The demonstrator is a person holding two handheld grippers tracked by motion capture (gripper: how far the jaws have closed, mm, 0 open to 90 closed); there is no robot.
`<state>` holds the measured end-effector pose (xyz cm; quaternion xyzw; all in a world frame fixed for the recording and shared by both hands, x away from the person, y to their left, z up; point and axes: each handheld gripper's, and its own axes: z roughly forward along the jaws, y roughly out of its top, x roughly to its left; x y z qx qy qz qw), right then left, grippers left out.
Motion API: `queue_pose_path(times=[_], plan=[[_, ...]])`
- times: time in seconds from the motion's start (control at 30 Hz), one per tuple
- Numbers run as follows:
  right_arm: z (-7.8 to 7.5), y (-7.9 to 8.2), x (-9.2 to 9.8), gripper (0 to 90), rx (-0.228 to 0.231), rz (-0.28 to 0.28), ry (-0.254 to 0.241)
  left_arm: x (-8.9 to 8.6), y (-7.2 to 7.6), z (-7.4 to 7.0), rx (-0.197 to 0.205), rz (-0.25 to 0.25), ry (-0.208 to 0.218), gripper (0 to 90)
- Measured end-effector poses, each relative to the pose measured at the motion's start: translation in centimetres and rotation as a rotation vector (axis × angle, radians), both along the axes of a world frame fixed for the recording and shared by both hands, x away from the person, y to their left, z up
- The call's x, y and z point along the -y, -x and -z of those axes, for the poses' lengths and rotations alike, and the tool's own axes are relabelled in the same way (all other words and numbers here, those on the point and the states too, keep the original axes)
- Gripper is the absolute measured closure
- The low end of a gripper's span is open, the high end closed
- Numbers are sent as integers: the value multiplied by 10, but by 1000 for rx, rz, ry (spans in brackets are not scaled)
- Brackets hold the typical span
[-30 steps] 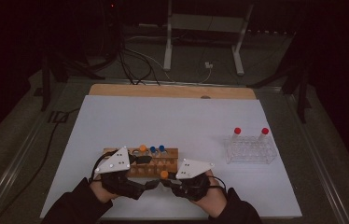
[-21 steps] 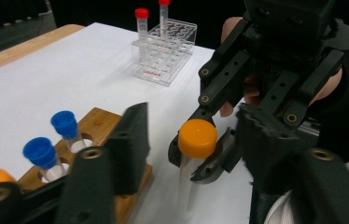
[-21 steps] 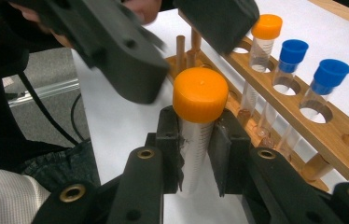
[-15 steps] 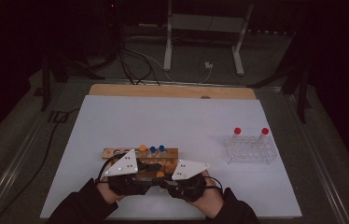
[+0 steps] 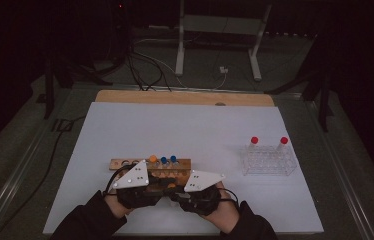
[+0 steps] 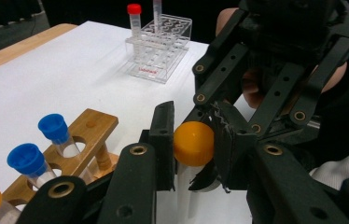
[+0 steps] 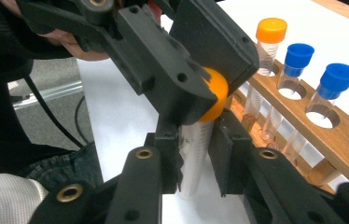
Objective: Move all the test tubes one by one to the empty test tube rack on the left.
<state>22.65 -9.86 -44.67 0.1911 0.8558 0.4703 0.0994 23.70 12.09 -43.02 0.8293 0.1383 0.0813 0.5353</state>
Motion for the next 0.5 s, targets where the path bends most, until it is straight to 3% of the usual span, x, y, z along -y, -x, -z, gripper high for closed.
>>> queue_pose_path(times=[0.23, 0.5], plan=[[-6, -1, 10, 374, 14, 54, -57, -14, -4, -12, 23, -50, 11, 720], [-15, -7, 28, 189, 34, 138, -111, -32, -6, -31, 75, -115, 15, 720]])
